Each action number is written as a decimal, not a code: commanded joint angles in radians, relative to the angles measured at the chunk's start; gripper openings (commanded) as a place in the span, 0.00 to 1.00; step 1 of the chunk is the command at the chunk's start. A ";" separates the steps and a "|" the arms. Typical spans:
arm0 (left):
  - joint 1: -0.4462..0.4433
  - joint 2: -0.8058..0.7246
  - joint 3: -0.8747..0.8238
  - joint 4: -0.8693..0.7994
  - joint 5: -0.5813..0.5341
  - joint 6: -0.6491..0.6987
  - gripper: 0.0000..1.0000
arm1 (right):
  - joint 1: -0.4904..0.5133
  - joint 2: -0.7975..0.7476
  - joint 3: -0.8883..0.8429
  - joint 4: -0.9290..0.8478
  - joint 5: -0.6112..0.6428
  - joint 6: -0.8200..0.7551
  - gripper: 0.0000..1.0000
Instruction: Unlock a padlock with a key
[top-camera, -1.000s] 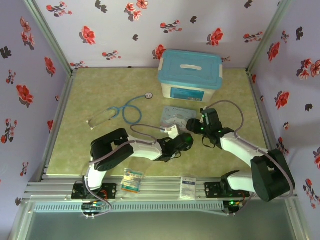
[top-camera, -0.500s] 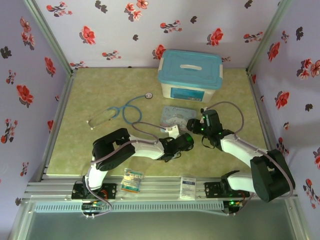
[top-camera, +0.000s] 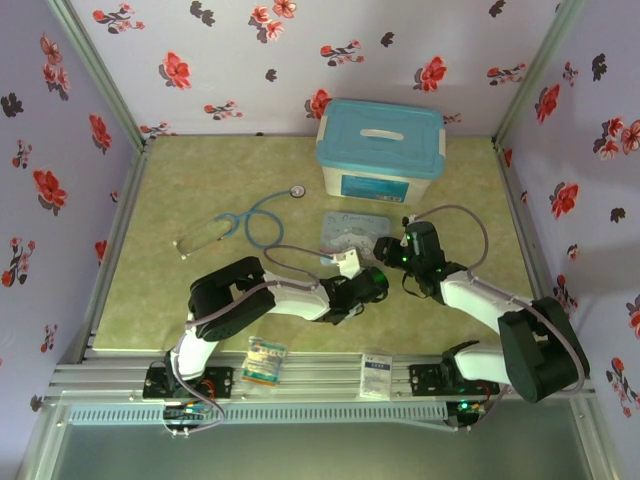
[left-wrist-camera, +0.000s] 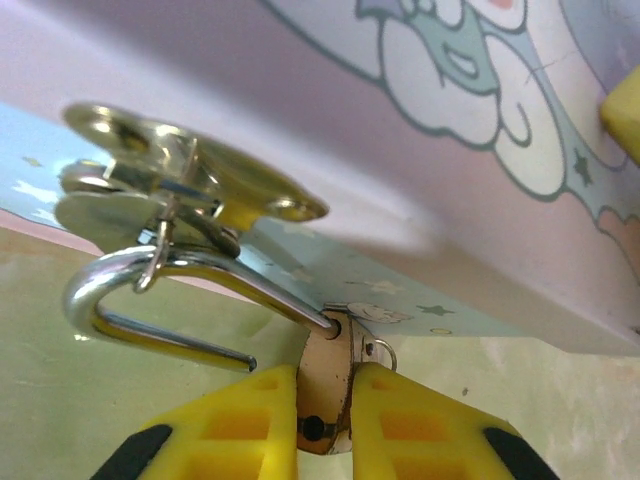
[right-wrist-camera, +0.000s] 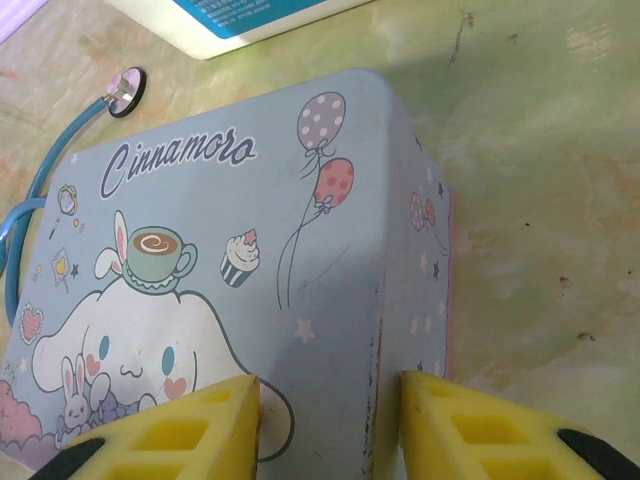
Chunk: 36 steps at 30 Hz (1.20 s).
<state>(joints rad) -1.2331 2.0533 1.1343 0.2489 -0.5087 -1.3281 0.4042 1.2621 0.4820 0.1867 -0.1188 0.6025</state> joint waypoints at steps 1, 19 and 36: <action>0.027 -0.024 -0.048 -0.115 0.012 0.044 0.04 | 0.008 0.001 -0.026 -0.080 0.013 -0.015 0.39; 0.077 -0.027 0.266 -0.829 0.226 0.372 0.00 | 0.008 0.006 -0.031 -0.073 0.008 -0.036 0.36; 0.048 0.142 0.601 -1.287 0.083 0.435 0.01 | 0.008 0.010 -0.046 -0.047 0.013 -0.013 0.35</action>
<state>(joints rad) -1.1549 2.1445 1.6855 -0.8520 -0.3641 -0.9417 0.4126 1.2549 0.4706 0.2111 -0.1303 0.5945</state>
